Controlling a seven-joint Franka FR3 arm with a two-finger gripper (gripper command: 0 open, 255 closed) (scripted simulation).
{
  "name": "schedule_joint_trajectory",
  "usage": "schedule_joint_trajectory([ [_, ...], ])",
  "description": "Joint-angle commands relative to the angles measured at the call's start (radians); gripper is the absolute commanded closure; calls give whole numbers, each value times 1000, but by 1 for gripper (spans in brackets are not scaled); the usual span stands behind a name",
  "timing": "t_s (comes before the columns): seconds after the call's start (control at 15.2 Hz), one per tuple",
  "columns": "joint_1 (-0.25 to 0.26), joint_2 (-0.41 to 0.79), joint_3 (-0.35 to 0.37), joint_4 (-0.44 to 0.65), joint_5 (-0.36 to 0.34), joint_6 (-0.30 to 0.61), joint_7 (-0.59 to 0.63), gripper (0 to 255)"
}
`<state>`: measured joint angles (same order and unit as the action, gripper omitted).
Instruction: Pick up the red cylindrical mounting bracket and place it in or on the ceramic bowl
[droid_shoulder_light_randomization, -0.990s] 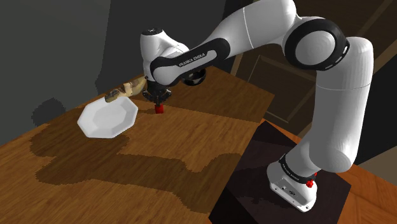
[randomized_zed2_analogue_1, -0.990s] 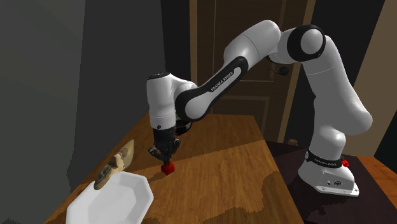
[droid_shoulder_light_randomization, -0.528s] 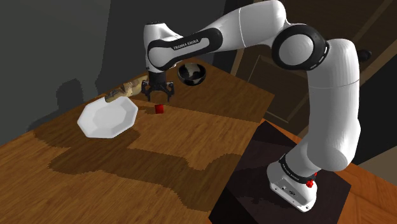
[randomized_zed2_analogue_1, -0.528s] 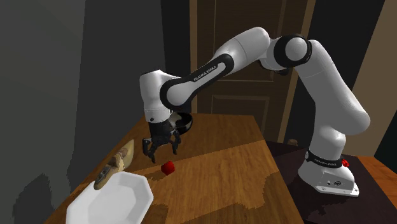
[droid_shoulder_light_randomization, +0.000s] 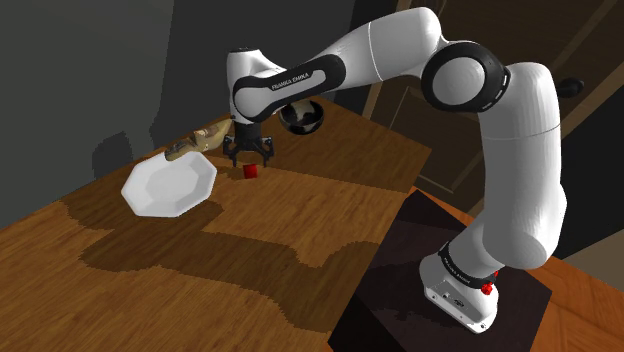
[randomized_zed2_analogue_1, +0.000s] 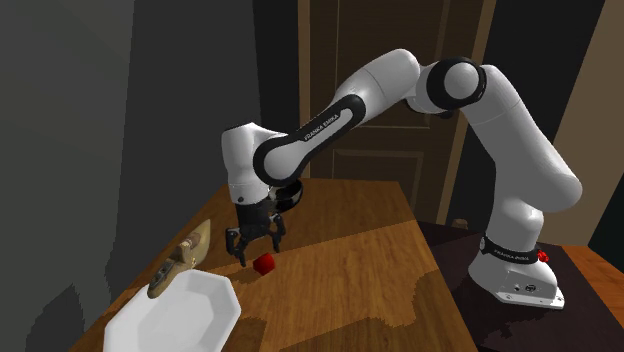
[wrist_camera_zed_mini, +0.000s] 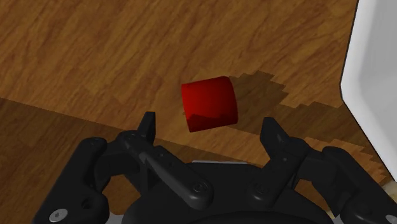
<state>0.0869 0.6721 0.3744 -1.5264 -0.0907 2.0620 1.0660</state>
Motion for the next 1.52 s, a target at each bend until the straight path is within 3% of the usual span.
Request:
schedule_joint_trajectory([
  [0.0,0,0,0,0,0,1,0,0],
  [0.2,0,0,0,0,0,1,0,0],
  [0.26,0,0,0,0,0,1,0,255],
  [0.86,0,0,0,0,0,1,0,255],
  [1.45,-7,-56,13,34,16,-88,1,255],
])
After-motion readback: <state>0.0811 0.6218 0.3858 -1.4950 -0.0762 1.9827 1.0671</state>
